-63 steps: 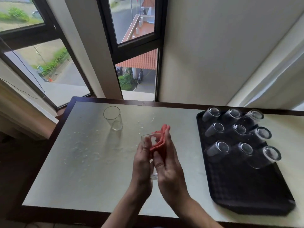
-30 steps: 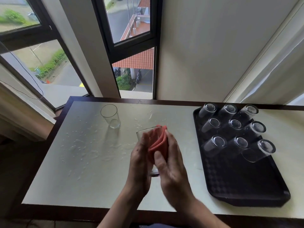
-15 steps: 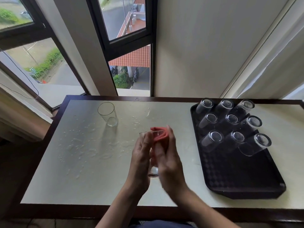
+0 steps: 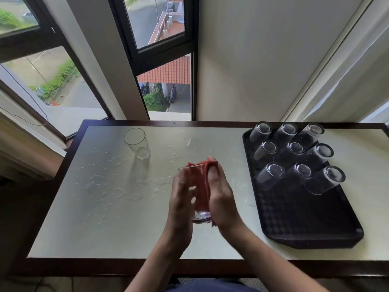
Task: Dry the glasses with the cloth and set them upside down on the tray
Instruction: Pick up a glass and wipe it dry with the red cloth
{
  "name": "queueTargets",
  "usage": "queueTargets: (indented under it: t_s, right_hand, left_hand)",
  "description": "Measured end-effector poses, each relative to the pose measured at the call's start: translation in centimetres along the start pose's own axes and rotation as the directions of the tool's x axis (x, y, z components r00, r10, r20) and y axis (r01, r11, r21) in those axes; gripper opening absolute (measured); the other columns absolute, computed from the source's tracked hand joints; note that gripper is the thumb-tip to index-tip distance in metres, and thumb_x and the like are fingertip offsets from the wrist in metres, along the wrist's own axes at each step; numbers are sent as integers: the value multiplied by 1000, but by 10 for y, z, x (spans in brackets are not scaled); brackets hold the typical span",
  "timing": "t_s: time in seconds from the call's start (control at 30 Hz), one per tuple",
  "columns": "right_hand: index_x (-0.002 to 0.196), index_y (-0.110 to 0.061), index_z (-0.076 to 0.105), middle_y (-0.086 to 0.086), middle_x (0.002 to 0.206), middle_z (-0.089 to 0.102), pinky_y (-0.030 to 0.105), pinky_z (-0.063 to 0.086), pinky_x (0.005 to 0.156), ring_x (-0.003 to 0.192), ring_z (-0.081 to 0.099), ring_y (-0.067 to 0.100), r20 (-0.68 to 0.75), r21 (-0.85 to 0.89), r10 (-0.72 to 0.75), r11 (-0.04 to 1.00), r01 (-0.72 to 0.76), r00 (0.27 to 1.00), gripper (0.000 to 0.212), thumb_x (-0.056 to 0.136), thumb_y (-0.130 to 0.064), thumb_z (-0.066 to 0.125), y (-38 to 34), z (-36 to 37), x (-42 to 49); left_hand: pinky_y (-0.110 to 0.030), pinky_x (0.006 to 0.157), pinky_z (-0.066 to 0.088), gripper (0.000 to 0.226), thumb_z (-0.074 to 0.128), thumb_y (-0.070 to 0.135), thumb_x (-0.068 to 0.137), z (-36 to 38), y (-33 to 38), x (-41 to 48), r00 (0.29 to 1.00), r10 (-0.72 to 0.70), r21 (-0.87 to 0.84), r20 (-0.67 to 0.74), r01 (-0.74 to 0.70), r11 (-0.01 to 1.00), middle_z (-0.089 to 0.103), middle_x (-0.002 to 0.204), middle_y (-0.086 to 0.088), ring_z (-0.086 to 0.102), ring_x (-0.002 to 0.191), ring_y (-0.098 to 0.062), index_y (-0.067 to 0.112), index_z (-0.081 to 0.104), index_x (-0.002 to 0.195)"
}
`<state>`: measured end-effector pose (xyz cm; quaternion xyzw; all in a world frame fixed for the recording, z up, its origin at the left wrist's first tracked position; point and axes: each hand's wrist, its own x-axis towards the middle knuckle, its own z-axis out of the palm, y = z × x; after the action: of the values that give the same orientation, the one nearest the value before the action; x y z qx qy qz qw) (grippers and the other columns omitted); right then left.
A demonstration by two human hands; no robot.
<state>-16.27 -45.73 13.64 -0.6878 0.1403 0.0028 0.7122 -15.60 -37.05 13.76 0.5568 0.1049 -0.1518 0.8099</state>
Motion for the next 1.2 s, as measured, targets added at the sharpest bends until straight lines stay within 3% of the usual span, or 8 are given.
queueTargets:
  t_s: [0.1, 0.27, 0.5, 0.67, 0.73, 0.93, 1.1, 1.2]
  right_hand:
    - [132, -43, 50, -5, 127, 66, 55, 52, 96, 115, 65, 22, 14, -8, 26, 1000, -26, 1000, 55, 87, -70, 34, 2, -1, 3]
    - [153, -38, 24, -21, 160, 23, 16, 21, 117, 145, 19, -8, 0, -396, -233, 893, 214, 972, 69, 90, -64, 24, 8, 14, -36]
    - [113, -28, 64, -1, 106, 74, 53, 55, 91, 99, 71, 21, -5, 37, 135, 990, -135, 991, 61, 85, -69, 30, -1, -5, 6]
    - [153, -38, 24, -18, 155, 34, 18, 37, 109, 136, 38, -3, -29, -280, -155, 950, 141, 987, 64, 93, -59, 33, -2, 10, -40]
    - [156, -35, 16, -16, 161, 23, 21, 33, 114, 144, 28, -2, -5, -399, -247, 889, 225, 969, 72, 91, -63, 29, 7, 12, -46]
    - [116, -23, 63, 6, 107, 71, 38, 52, 73, 95, 67, 25, 6, 117, 164, 979, -164, 986, 63, 81, -70, 41, 13, -5, 8]
    - [109, -23, 63, 4, 98, 72, 37, 52, 76, 90, 69, 22, 37, 235, 153, 959, -158, 987, 40, 89, -53, 46, 27, -10, -8]
    - [117, -15, 59, 13, 110, 72, 44, 52, 93, 104, 69, 29, 49, 298, 171, 938, -177, 984, 40, 93, -46, 52, 40, -11, -13]
  left_hand:
    - [-32, 74, 58, 69, 53, 73, 83, 1, -1, 1, 999, 29, 84, -21, -28, 996, 73, 114, -7, 72, 104, -23, 17, 63, 123]
    - [-21, 66, 56, 43, 42, 55, 95, -3, -6, 0, 994, -10, -52, -109, 4, 999, 77, 87, -1, 75, 83, -11, 21, 66, 103]
    - [-45, 87, 56, 66, 58, 68, 84, 3, -3, -9, 998, -11, 50, -61, 14, 999, 74, 116, -10, 72, 105, -25, 17, 58, 126]
    - [-35, 80, 55, 48, 51, 49, 94, -5, -7, -7, 999, 10, 9, -41, -9, 1000, 74, 104, -14, 71, 96, -23, 8, 67, 114]
    - [-33, 75, 55, 36, 47, 43, 99, -9, -8, -6, 995, 34, -30, -98, -37, 999, 70, 90, -11, 69, 83, -20, 12, 65, 105]
    - [-39, 86, 57, 38, 42, 54, 96, -2, -15, -14, 995, -1, 19, -97, 3, 1000, 79, 101, -7, 75, 95, -25, 28, 63, 113]
    - [-22, 86, 54, 60, 66, 61, 78, -5, -28, -11, 997, -56, 157, -54, 64, 986, 70, 122, -4, 69, 110, -9, 22, 64, 123]
    - [-38, 92, 58, 79, 84, 57, 67, -13, -33, -6, 989, -83, 175, -125, 105, 979, 73, 112, -11, 74, 102, -20, 17, 55, 128]
